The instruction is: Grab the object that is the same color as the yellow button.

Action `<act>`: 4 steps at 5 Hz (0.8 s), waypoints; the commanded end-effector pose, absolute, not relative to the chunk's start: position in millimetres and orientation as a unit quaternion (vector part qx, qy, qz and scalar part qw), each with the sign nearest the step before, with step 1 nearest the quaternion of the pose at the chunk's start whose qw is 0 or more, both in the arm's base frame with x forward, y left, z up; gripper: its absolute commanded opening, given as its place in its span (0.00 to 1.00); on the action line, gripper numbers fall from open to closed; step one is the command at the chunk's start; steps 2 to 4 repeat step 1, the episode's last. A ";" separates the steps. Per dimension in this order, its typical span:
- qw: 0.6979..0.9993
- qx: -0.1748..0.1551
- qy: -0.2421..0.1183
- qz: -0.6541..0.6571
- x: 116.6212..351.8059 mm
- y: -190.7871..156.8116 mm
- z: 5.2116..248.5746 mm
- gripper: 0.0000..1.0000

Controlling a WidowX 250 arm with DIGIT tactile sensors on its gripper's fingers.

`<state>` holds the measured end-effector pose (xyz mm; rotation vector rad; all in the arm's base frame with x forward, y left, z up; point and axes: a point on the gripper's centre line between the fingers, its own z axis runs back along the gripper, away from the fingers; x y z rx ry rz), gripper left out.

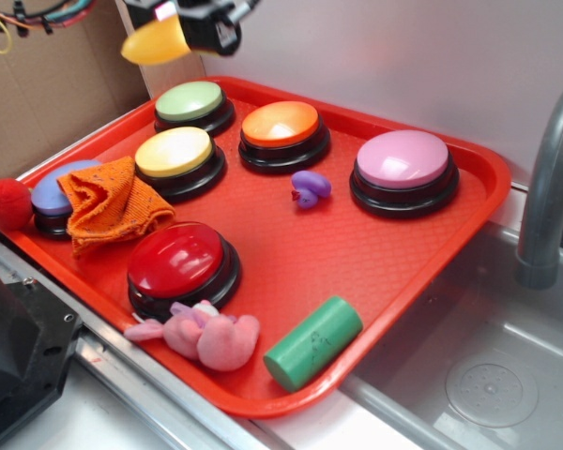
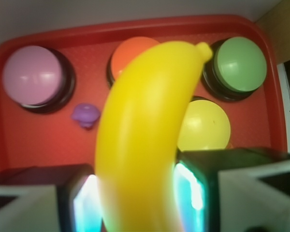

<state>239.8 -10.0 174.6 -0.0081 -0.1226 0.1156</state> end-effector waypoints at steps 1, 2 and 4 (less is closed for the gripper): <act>0.994 0.009 -0.087 0.070 238.2 -7.3 187.2 0.00; 0.994 0.009 -0.087 0.070 238.2 -7.3 187.2 0.00; 0.994 0.009 -0.087 0.070 238.2 -7.3 187.2 0.00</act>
